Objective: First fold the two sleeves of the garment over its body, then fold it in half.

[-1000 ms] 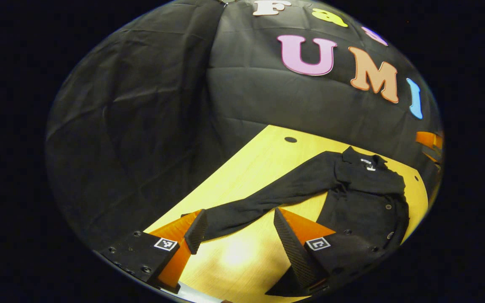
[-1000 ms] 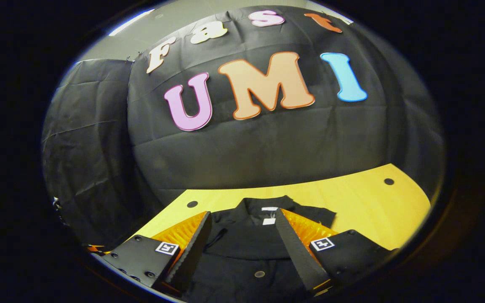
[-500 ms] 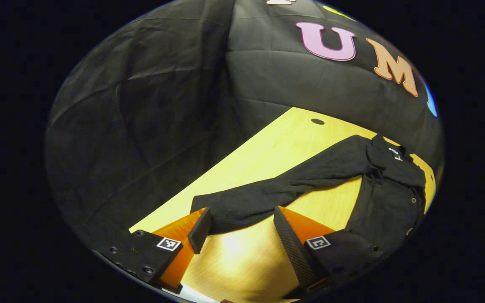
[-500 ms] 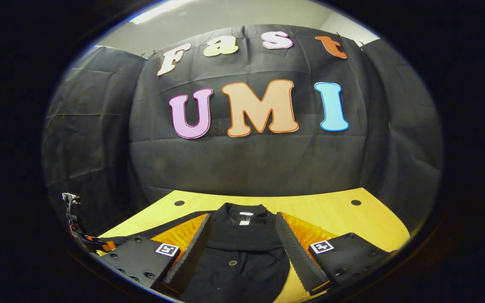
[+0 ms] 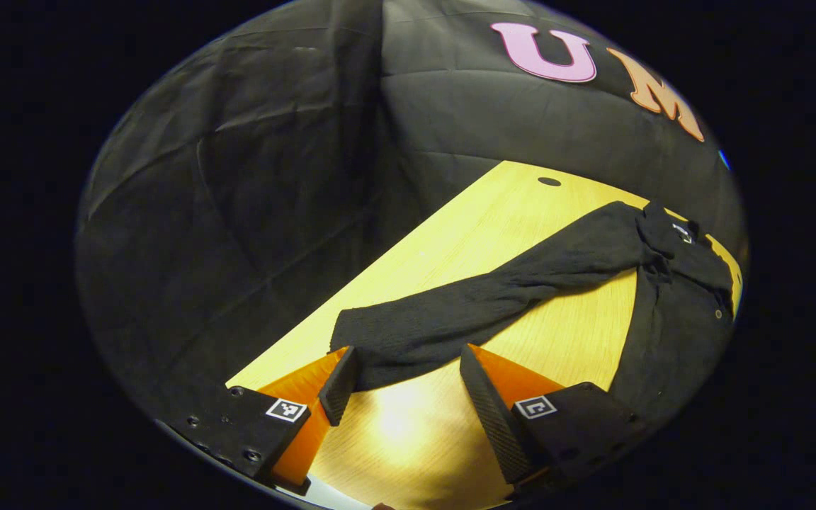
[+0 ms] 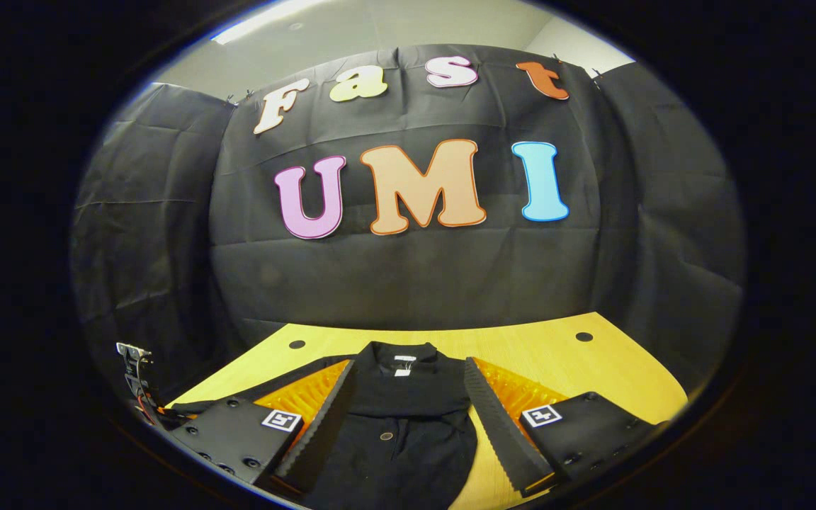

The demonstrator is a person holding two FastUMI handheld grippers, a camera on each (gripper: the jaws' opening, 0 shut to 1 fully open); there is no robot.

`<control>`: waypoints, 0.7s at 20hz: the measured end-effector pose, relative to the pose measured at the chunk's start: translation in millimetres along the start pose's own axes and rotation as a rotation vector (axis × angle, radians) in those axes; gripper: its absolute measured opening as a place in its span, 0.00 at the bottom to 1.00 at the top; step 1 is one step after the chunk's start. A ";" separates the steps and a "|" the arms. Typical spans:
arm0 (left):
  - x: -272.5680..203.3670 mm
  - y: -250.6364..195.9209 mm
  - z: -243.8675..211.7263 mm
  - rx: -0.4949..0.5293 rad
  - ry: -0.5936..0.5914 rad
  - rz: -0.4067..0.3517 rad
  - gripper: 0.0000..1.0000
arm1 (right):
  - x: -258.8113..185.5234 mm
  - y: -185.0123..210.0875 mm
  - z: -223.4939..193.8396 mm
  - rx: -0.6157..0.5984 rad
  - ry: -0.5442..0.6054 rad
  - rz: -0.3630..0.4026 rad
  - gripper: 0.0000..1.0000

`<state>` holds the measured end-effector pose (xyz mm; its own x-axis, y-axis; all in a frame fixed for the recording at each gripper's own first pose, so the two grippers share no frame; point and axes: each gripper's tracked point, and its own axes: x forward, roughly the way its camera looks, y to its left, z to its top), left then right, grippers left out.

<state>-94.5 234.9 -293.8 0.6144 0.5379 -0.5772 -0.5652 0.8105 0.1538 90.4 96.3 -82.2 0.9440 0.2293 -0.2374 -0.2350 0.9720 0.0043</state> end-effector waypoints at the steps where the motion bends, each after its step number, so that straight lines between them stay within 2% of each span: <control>1: -0.5 0.4 -0.1 -0.018 -0.001 -0.002 0.90 | -0.8 0.0 -0.7 0.005 0.002 -0.001 0.96; 2: -0.2 0.8 1.9 -0.038 -0.007 -0.003 0.91 | -0.9 -0.5 -1.8 0.011 0.008 -0.001 0.97; 3: -1.0 3.4 -0.1 -0.049 -0.007 -0.005 0.94 | -1.7 0.1 -3.1 0.015 0.012 0.000 0.93; 4: -2.0 4.5 -0.4 -0.049 -0.007 -0.008 0.91 | -2.0 0.8 -4.0 0.015 0.016 0.002 0.96; 6: -1.2 1.1 -1.1 -0.032 0.003 -0.018 0.90 | -2.5 1.6 -7.4 0.009 0.027 0.007 0.96; 8: -0.3 5.0 -1.7 -0.032 0.010 -0.010 0.83 | -4.4 3.4 -11.8 0.010 0.041 0.013 0.96; 9: -1.1 7.8 -1.1 -0.044 0.006 -0.003 0.69 | -5.3 3.6 -13.7 0.012 0.047 0.015 0.96; 10: 0.4 9.6 -1.9 -0.052 0.004 0.011 0.65 | -5.7 3.3 -15.4 0.013 0.053 0.014 0.97; 12: 2.6 18.2 -3.2 -0.071 -0.009 0.051 0.42 | -7.6 1.5 -17.4 0.017 0.062 0.011 0.94; 13: 1.7 19.0 -2.0 -0.077 -0.016 0.064 0.22 | -8.6 0.8 -18.9 0.020 0.065 0.010 0.94; 14: 1.2 20.3 -3.6 -0.078 -0.012 0.067 0.22 | -9.9 -0.1 -18.8 0.023 0.067 0.008 0.94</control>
<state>-107.2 251.2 -294.3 0.5802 0.5933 -0.5580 -0.6462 0.7524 0.1282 76.8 92.9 -98.1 0.9244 0.2336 -0.3014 -0.2362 0.9713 0.0284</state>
